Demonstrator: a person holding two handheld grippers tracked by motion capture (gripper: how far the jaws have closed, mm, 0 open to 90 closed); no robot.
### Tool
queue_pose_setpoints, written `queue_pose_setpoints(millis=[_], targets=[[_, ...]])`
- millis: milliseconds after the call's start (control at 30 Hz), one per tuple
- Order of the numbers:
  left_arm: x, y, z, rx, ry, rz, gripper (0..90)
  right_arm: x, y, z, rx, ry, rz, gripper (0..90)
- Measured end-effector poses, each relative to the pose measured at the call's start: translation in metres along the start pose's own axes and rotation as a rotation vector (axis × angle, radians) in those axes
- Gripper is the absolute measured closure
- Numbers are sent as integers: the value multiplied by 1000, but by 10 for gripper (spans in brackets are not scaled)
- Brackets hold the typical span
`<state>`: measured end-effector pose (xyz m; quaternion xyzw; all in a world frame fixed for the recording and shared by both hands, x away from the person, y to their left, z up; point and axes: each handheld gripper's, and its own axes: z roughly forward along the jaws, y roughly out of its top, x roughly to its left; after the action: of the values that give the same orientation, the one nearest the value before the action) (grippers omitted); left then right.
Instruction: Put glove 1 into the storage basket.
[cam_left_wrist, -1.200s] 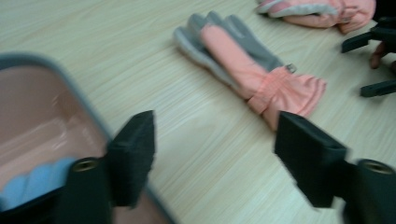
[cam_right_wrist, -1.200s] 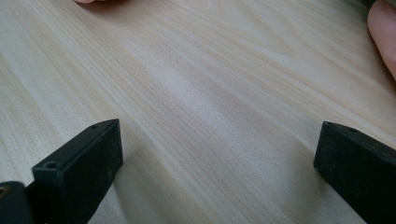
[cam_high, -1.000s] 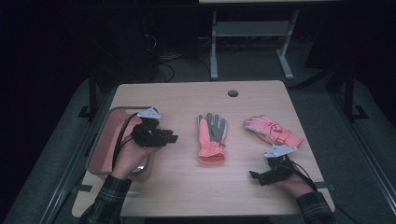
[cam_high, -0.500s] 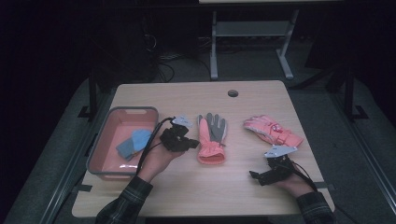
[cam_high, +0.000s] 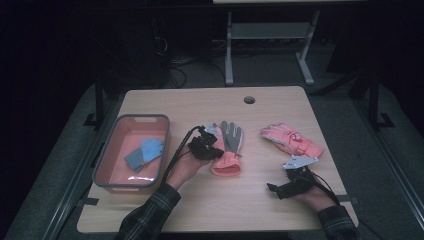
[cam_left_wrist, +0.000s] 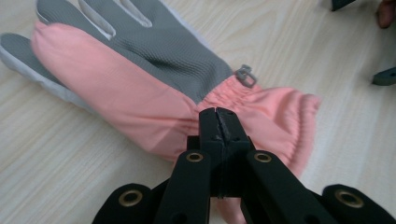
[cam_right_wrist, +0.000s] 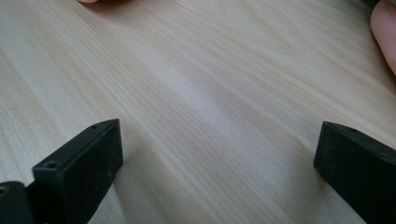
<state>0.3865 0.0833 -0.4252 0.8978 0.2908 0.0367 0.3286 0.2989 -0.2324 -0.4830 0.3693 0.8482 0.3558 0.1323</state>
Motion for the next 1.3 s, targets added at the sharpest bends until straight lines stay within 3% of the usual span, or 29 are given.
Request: queue_pose_setpoints(millis=[167, 300, 533, 900, 1000, 1300], targets=[[-2, -1, 3, -7, -26, -5, 897, 0, 0, 0, 1, 1, 1, 10], [-6, -2, 4, 6, -51, 16, 898, 0, 0, 0, 1, 2, 1, 10], [-29, -1, 9, 13, -112, 45, 897, 0, 0, 0, 1, 2, 2, 10], [-74, 2, 18, 42, -211, 133, 897, 1, 0, 0, -1, 4, -4, 10], [-83, 3, 21, 46, -213, 152, 897, 1, 0, 0, 0, 5, -4, 10], [-79, 3, 11, 22, -217, 143, 897, 0, 0, 0, -1, 5, -4, 10]])
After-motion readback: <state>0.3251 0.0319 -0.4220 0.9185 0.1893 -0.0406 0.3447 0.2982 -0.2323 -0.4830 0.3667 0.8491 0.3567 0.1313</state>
